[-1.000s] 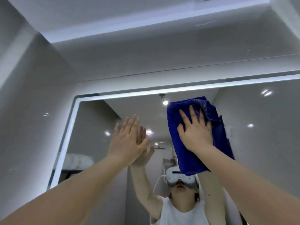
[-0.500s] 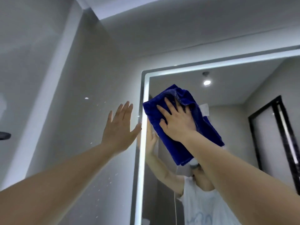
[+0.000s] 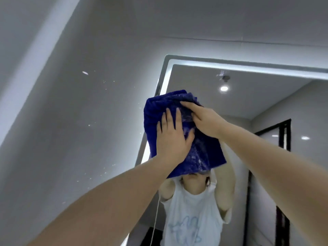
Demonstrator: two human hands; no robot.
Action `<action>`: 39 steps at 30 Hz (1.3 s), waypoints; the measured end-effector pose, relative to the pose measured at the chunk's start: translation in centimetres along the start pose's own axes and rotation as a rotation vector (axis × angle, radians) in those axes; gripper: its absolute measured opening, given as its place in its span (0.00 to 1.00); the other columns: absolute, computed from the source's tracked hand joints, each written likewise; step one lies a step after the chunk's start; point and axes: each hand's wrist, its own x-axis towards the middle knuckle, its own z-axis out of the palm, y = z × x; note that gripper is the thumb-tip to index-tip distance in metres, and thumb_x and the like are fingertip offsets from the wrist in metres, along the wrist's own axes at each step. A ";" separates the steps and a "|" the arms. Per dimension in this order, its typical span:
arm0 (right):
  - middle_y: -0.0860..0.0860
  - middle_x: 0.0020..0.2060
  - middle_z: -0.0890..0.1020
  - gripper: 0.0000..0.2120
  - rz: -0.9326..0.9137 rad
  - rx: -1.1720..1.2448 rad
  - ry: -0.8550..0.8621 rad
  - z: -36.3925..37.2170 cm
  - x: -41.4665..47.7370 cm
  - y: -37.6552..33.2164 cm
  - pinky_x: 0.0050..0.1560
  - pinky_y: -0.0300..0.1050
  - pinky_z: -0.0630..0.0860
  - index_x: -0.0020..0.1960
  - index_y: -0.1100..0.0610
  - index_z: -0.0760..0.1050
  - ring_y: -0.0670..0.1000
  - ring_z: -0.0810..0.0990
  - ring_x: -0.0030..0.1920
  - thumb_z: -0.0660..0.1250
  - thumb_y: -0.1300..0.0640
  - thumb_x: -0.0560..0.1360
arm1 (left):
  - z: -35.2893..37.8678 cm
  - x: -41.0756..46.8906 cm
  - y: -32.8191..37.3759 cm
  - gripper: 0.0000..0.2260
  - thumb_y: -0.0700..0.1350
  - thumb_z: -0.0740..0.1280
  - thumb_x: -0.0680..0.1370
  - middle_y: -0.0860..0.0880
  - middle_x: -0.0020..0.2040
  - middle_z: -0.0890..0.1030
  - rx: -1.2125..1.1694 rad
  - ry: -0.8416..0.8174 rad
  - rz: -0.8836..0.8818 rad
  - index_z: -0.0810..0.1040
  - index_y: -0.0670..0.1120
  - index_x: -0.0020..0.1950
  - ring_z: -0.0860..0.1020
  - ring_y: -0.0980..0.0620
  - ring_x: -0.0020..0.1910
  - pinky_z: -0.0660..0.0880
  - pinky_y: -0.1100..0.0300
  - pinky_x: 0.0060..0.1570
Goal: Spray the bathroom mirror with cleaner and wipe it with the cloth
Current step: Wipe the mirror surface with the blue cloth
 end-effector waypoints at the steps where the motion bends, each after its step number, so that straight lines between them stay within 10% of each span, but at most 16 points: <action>1: 0.50 0.70 0.70 0.23 -0.025 -0.015 0.013 -0.2 -0.6 0.7 0.64 0.40 0.63 0.74 0.44 0.59 0.52 0.71 0.66 0.51 0.58 0.80 | 0.7 0.0 0.3 0.30 0.61 0.43 0.77 0.42 0.77 0.48 0.057 0.004 0.013 0.42 0.50 0.77 0.50 0.42 0.76 0.48 0.46 0.73; 6: 0.43 0.76 0.54 0.27 -0.186 -0.496 0.023 0.5 -5.1 6.1 0.75 0.47 0.39 0.76 0.44 0.52 0.44 0.47 0.76 0.40 0.44 0.77 | 1.8 0.2 0.4 0.30 0.65 0.41 0.75 0.51 0.78 0.43 0.155 0.000 0.049 0.41 0.60 0.75 0.45 0.40 0.75 0.44 0.41 0.72; 14: 0.52 0.74 0.62 0.26 -0.197 -0.714 0.300 -0.3 -13.6 12.3 0.74 0.63 0.48 0.73 0.51 0.64 0.53 0.56 0.76 0.62 0.49 0.76 | 1.5 0.5 1.1 0.30 0.65 0.44 0.76 0.49 0.78 0.47 0.204 -0.010 0.069 0.49 0.54 0.76 0.44 0.38 0.75 0.43 0.42 0.72; 30: 0.56 0.69 0.70 0.26 -0.033 -0.689 0.447 -10.3 -24.3 18.9 0.71 0.60 0.51 0.70 0.54 0.64 0.55 0.61 0.72 0.39 0.45 0.81 | 5.8 -0.3 19.2 0.33 0.67 0.43 0.73 0.48 0.78 0.46 0.184 -0.023 0.410 0.47 0.55 0.76 0.42 0.38 0.75 0.41 0.42 0.73; 39: 0.45 0.76 0.51 0.25 0.353 -0.681 0.313 -17.6 -37.1 28.3 0.74 0.57 0.39 0.75 0.42 0.46 0.47 0.43 0.76 0.41 0.44 0.79 | 10.3 -3.8 34.5 0.33 0.67 0.45 0.73 0.47 0.78 0.49 0.123 -0.020 0.507 0.49 0.55 0.76 0.44 0.38 0.75 0.43 0.40 0.72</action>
